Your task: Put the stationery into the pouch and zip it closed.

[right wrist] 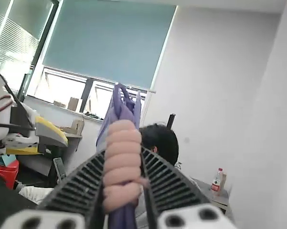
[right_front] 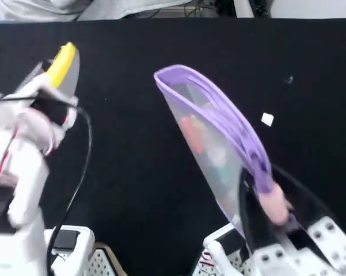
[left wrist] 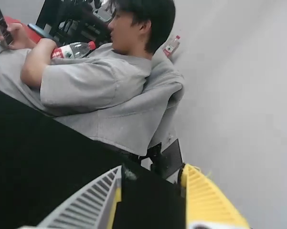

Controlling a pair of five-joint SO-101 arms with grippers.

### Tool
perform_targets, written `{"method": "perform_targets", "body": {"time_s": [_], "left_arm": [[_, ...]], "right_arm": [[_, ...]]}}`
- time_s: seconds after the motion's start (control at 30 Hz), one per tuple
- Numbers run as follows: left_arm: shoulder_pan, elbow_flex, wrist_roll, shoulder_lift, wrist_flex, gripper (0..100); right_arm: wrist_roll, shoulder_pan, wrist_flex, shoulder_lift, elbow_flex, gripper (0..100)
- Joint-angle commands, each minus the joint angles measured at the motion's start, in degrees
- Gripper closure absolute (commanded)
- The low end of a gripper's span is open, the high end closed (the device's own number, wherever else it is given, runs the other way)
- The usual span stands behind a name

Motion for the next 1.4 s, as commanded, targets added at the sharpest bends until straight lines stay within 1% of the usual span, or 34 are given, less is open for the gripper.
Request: {"method": "perform_targets", "body": {"time_s": [0.0, 0.1, 0.27, 0.47, 0.57, 0.77, 0.87, 0.93, 1.03, 1.17, 1.27, 1.37], "left_arm": [[-0.4, 3.9, 1.0, -0.9, -4.9, 79], [-0.2, 6.0, 1.1, -0.9, -5.1, 79], [4.2, 11.0, 1.2, -0.9, -8.8, 79], [4.1, 15.0, 1.1, -0.9, -11.9, 79], [2.5, 14.6, 1.1, -0.9, -11.7, 79], [-0.3, 17.1, 1.2, -0.9, -12.0, 79], [-2.0, 16.9, 1.2, -0.9, -12.0, 79], [-2.7, 16.3, 1.2, -0.9, -11.5, 79], [-2.7, 15.4, 1.2, -1.0, -9.8, 79], [-2.2, 12.2, 1.2, -2.3, -4.9, 79], [-2.2, 9.4, 1.2, -3.3, -0.7, 78], [-0.7, 7.4, 1.2, -3.4, 2.7, 74]], "right_arm": [[0.3, 0.5, 0.0, -2.3, -4.4, 98.8], [0.5, 0.5, 0.5, -2.1, -5.2, 98.8], [0.6, 0.6, 0.1, -0.5, -1.1, 98.8], [0.5, 0.6, -2.6, 2.9, 8.0, 98.8], [0.2, 0.4, -4.7, 3.5, 12.2, 98.8], [0.2, 0.4, -5.2, 4.1, 17.4, 98.8], [0.2, 0.4, -10.1, 4.1, 24.0, 98.8], [0.3, 0.4, -13.0, 4.1, 27.7, 98.8], [0.6, -2.6, -15.6, 4.2, 31.8, 98.8], [0.6, -6.2, -15.7, 4.2, 35.6, 98.8], [0.6, -6.5, -15.6, 4.2, 38.2, 98.8], [0.6, -6.6, -16.0, 4.2, 41.6, 98.8]]}}
